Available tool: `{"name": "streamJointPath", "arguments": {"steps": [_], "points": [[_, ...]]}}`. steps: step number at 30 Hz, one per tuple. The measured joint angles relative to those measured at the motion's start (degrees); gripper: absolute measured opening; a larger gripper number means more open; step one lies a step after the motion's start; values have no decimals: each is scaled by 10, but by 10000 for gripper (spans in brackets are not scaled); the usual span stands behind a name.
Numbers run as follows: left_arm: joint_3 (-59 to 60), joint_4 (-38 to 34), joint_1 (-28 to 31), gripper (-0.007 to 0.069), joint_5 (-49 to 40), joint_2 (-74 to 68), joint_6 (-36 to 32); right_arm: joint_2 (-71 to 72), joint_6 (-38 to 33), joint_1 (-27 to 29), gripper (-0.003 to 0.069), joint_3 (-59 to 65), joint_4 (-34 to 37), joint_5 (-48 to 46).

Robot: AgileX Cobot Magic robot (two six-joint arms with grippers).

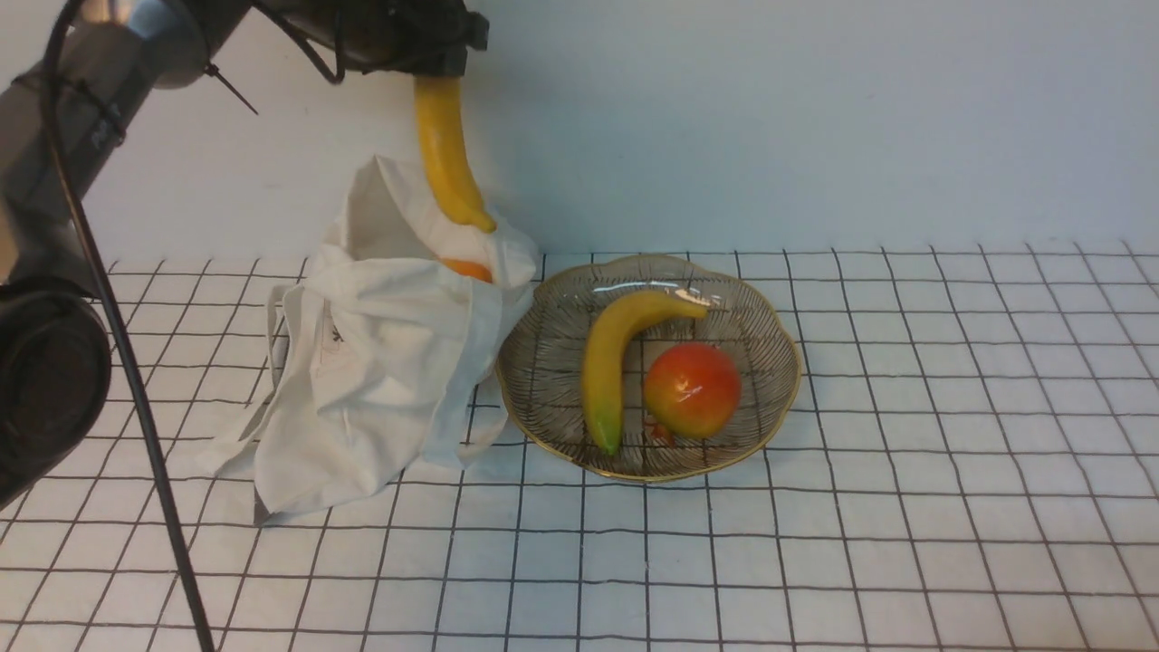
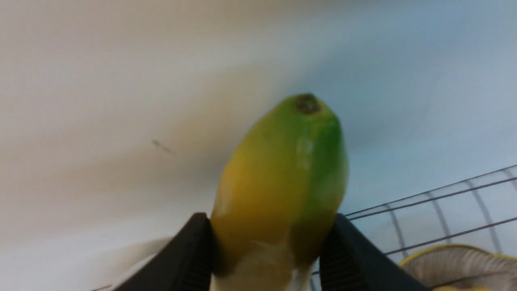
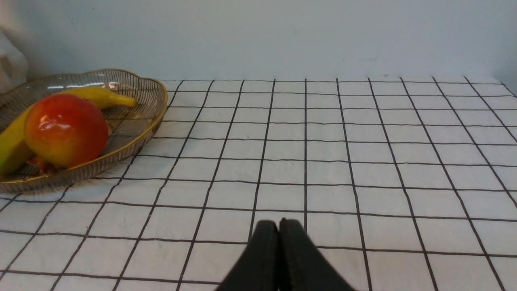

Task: Take the fruit out of the bag on the white checkered tablecloth and place them on the plate.
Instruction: 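Place the banana on the plate with the left gripper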

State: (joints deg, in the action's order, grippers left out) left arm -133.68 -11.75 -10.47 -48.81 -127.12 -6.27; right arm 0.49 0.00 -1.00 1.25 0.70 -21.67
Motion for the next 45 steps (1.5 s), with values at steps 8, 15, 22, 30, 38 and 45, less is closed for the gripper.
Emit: {"name": "streamJointPath", "arguments": {"steps": [8, 15, 22, 30, 38, 45], "points": [[-1, -43, -1, 309, -61, 44, -50, 0, 0, 0, -16, 0, 0, 0], [9, -5, -1, 309, -117, -26, -75, 0, 0, 0, -16, 0, 0, 0], [15, 9, -1, 309, -220, -30, -75, 0, 0, 0, -16, 0, 0, 0], [9, 17, -1, 309, -225, -21, -58, 0, 0, 0, -16, 0, 0, 0], [-11, -79, -3, 309, -229, 82, 1, 0, 0, 0, -16, 0, 0, 0], [-14, -143, -66, 309, -230, 64, -34, 0, 0, 0, -16, 0, 0, 0]]}}
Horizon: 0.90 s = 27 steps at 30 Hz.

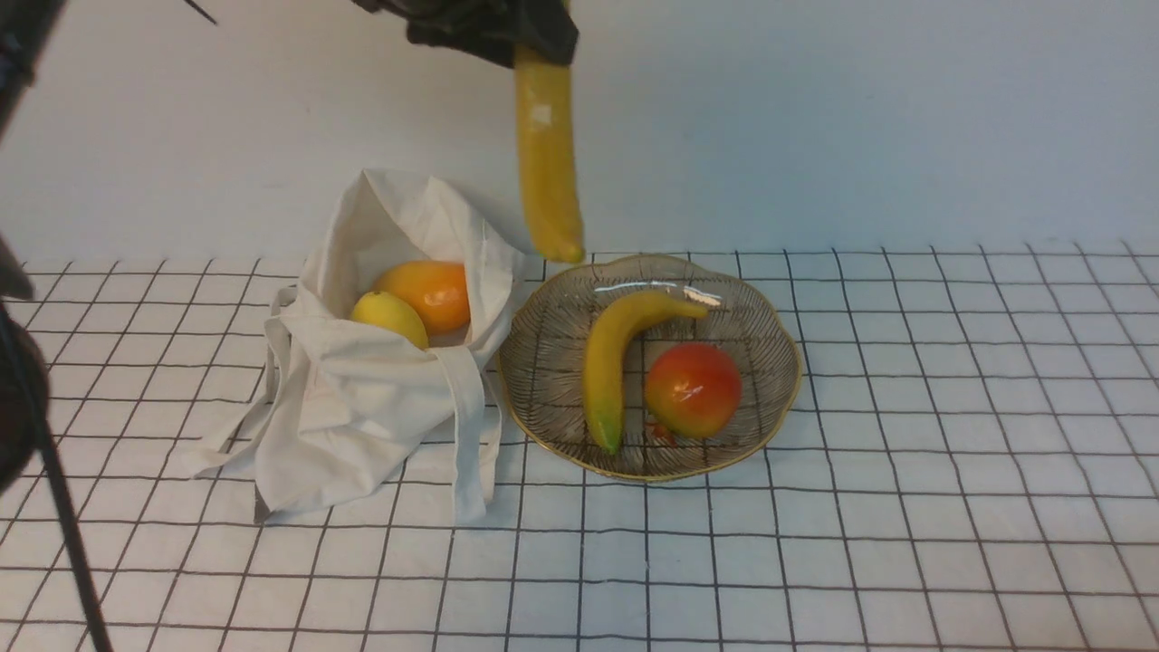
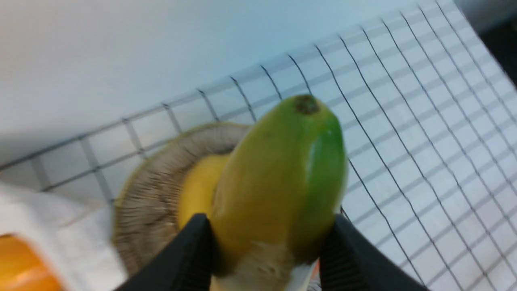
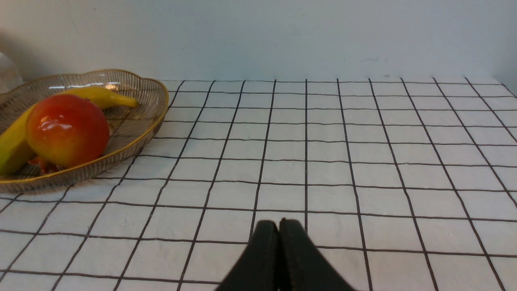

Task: Take the fruit out of the bag on the white checkered tablecloth and place them on the plate.
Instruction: 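Place the banana on the plate with the left gripper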

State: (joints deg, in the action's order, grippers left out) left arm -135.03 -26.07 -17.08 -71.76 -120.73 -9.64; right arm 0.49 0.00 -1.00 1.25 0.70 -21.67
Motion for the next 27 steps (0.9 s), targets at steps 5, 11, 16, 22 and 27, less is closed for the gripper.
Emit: {"name": "streamJointPath", "arguments": {"steps": [5, 11, 16, 22, 27], "points": [[2, 2, -49, 309, 0, -82, -21, 0, 0, 0, -16, 0, 0, 0], [2, 54, -74, 309, 26, -136, -20, 0, 0, 0, -16, 0, 0, 0], [2, 80, -85, 309, 48, -153, -18, 0, 0, 0, -16, 0, 0, 0], [2, 80, -88, 428, 63, -161, -18, 0, 0, 0, -16, 0, 0, 0], [2, 95, -88, 579, 60, -165, -21, 0, 0, 0, -16, 0, 0, 0]]}}
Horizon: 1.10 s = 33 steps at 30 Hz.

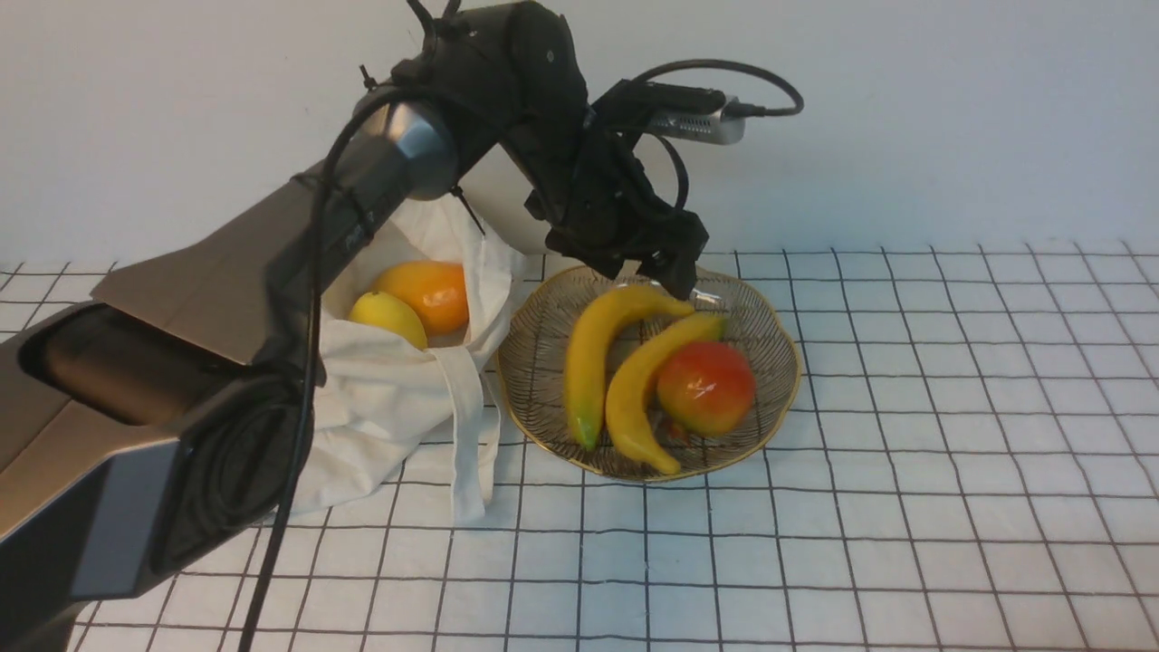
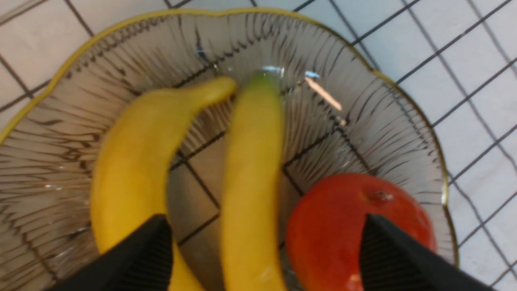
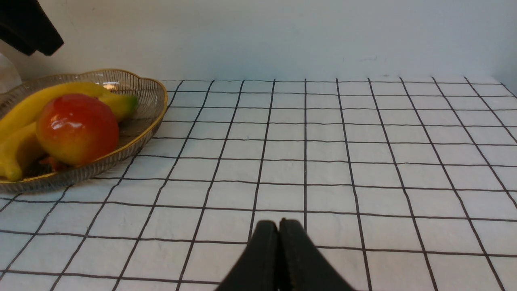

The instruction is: Take the fruit out of the bag on the white checkered tablecloth and place them on the plate.

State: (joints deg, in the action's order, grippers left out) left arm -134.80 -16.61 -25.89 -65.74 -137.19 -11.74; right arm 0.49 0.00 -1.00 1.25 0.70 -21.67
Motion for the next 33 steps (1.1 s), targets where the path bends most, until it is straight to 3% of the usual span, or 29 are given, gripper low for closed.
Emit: {"name": "streamJointPath", "arguments": {"steps": [4, 10, 19, 20, 22, 30, 33], "points": [[0, 22, 0, 606, -26, 22, -10, 0, 0, 0, -16, 0, 0, 0], [0, 72, 0, 519, -53, 101, -28, 0, 0, 0, -16, 0, 0, 0], [48, 149, 0, 145, -61, 307, -19, 0, 0, 0, -16, 0, 0, 0], [88, 153, 0, 80, -61, 343, -18, 0, 0, 0, -16, 0, 0, 0], [147, 155, 0, 22, -62, 399, -10, 0, 0, 0, -16, 0, 0, 0], [464, 156, 0, -8, -62, 657, 14, 0, 0, 0, -16, 0, 0, 0], [607, 148, 0, -8, -13, 757, 36, 0, 0, 0, -16, 0, 0, 0]]}}
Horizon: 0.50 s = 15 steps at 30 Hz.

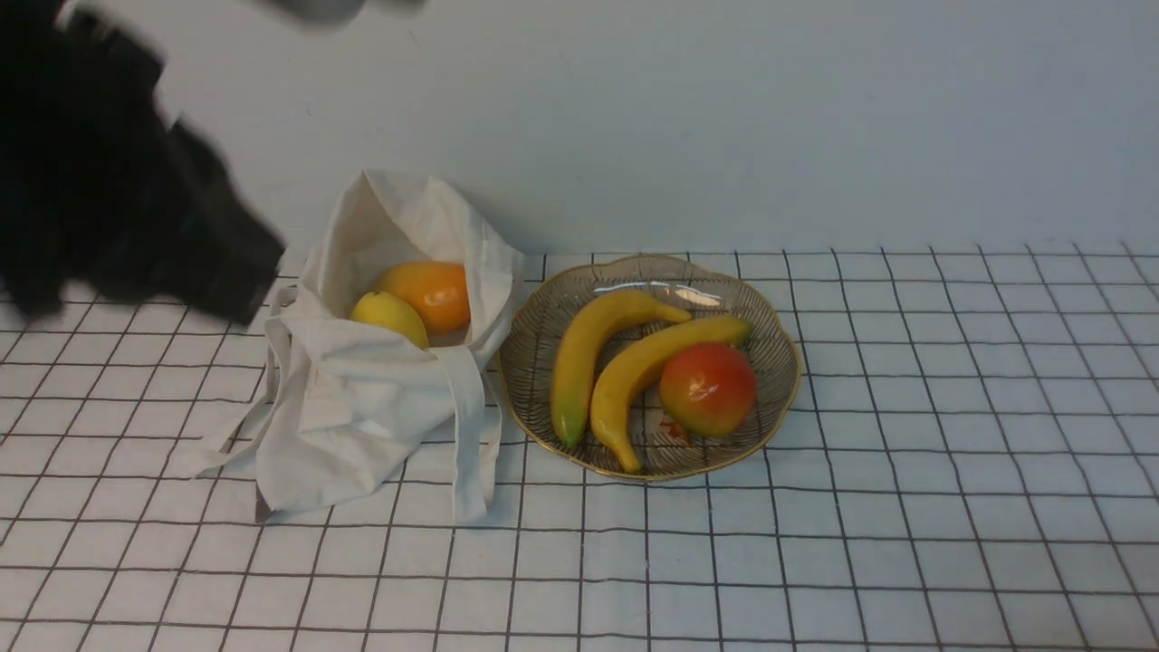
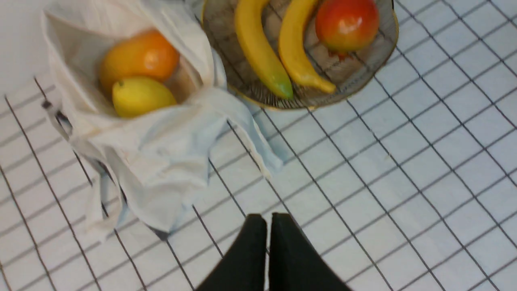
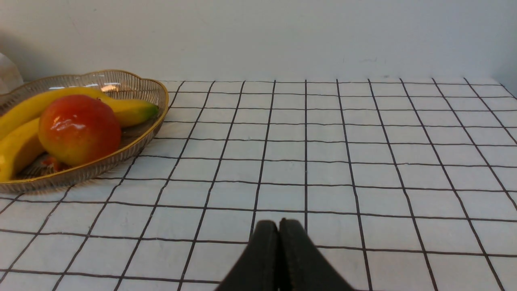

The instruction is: Take the fruit out of the bag on the white checkered tablecloth and place them on the plate.

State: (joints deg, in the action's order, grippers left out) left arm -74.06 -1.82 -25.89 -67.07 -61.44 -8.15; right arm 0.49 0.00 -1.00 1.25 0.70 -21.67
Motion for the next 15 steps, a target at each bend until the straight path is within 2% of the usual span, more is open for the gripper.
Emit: {"name": "streamJointPath", "arguments": {"steps": [3, 7, 10, 12, 15], "points": [[156, -30, 0, -8, 125, 98, -1, 0, 0, 0, -16, 0, 0, 0], [365, -96, 0, -8, 340, 253, -1, 0, 0, 0, -16, 0, 0, 0], [478, -130, 0, -8, 467, 361, -1, 0, 0, 0, -16, 0, 0, 0], [528, -153, 0, -8, 519, 416, 4, 0, 0, 0, -16, 0, 0, 0], [570, -195, 0, -8, 543, 481, 25, 0, 0, 0, -16, 0, 0, 0]]}}
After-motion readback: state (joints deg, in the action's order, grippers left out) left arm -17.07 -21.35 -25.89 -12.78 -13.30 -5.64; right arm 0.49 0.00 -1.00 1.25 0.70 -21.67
